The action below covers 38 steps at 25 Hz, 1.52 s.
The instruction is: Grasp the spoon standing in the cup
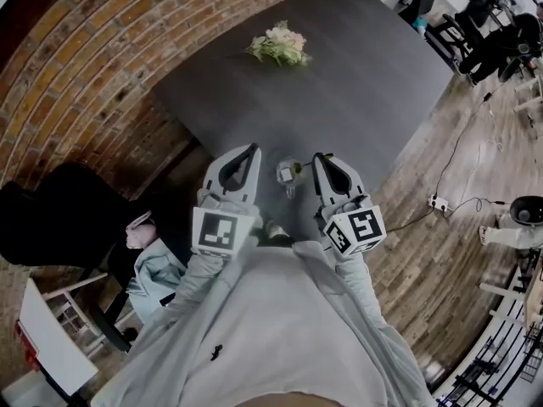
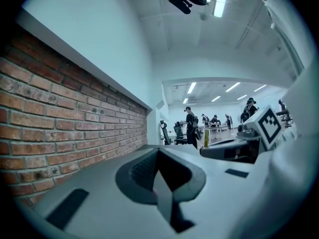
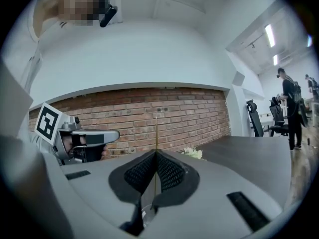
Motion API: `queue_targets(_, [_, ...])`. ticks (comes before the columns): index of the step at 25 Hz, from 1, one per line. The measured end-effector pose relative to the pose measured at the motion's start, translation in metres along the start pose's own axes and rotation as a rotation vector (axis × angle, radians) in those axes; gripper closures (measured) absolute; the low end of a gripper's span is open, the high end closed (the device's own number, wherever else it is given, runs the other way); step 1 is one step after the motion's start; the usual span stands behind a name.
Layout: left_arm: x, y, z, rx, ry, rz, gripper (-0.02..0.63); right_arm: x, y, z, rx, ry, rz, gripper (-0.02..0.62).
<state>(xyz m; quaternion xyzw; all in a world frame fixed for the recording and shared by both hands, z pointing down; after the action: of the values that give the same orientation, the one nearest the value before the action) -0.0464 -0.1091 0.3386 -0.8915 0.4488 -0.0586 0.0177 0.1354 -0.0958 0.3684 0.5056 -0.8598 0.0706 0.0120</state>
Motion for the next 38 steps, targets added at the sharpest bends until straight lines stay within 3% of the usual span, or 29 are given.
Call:
queue_targets(10, [-0.008, -0.012, 0.002, 0.032, -0.014, -0.018, 0.588, -0.043, -0.003, 0.029, -0.058, -0.092, -0.051, 0.579])
queue_targets(19, [-0.01, -0.02, 0.001, 0.032, -0.017, -0.024, 0.588, -0.071, -0.02, 0.03, -0.061, -0.101, -0.12, 0.579])
queue_targets(29, [-0.009, -0.019, 0.001, -0.007, -0.009, 0.0, 0.588, -0.068, -0.019, 0.028, -0.071, -0.097, -0.122, 0.58])
queue_targets(38, [-0.006, -0.009, -0.004, 0.011, 0.003, -0.007, 0.588, -0.058, -0.02, 0.028, -0.046, -0.093, -0.123, 0.58])
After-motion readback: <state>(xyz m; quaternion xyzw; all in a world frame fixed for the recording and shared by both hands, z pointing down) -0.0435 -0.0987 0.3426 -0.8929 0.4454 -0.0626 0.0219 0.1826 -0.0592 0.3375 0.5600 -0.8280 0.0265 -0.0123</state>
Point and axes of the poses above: the fingertips, and each gripper's own axes: x forward along the fingers, y to its left, z out of its top, the point moved 6 cm from there along -x, backward along the fingers, and after that the axes turned 1 degree about -z, right-handed, at the moved point
